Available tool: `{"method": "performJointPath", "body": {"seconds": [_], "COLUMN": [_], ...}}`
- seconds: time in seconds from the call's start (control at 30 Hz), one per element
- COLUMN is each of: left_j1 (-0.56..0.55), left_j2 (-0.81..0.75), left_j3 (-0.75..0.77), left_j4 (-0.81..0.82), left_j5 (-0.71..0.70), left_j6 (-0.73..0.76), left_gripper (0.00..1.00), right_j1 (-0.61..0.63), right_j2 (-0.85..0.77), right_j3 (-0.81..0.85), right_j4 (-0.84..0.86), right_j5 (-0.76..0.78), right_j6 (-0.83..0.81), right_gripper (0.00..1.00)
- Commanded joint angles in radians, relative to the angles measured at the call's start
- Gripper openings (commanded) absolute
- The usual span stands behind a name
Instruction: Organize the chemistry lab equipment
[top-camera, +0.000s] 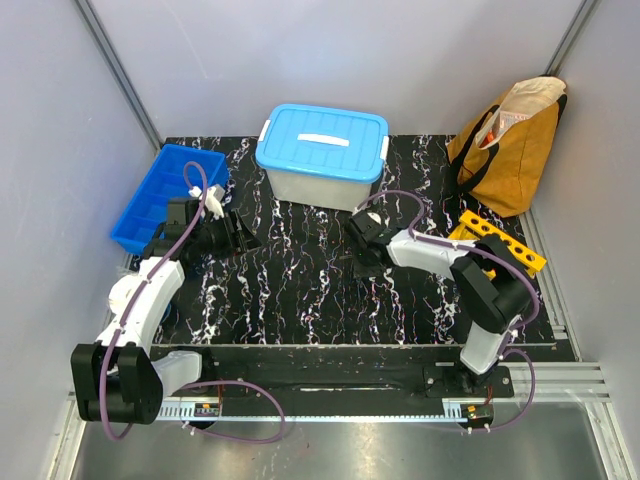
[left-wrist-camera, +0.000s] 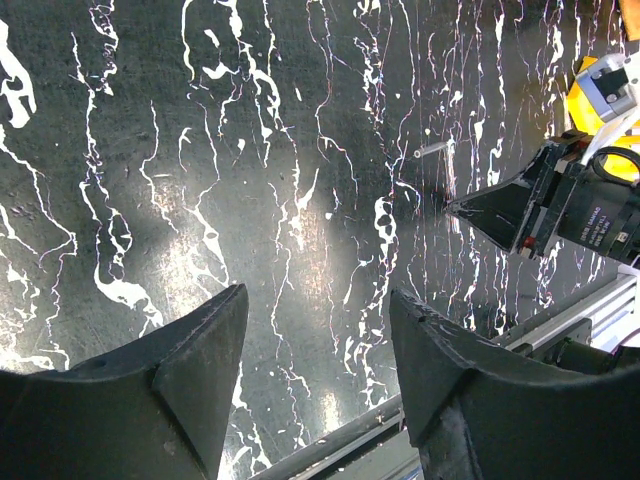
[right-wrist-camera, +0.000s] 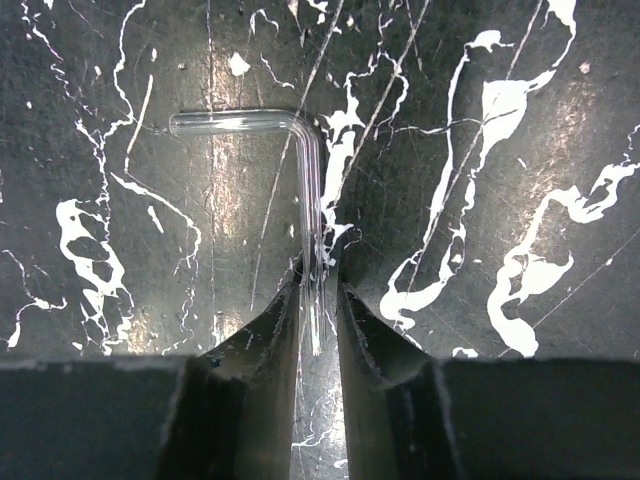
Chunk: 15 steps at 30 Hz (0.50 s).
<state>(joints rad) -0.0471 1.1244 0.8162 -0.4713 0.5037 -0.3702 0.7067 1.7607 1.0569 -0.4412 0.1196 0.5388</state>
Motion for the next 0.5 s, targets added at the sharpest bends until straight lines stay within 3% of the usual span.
{"method": "performJointPath", "body": {"seconds": [0.0, 0.47], "left_j1": [-0.004, -0.004], "left_j2": [-0.029, 0.003], "left_j3": [-0.002, -0.017], "left_j4": [0.049, 0.065], "left_j5": [0.016, 0.042], "left_j6": [0.014, -0.016], "left_gripper": [0.63, 0.63], "right_j1": [0.033, 0.073], "right_j2": [0.029, 0.077], "right_j3": [0.052, 0.080], "right_j4": [-0.045, -0.064], "right_j5": [0.072, 0.092], "right_j6": [-0.022, -0.016], "right_gripper": [0.25, 0.09]}}
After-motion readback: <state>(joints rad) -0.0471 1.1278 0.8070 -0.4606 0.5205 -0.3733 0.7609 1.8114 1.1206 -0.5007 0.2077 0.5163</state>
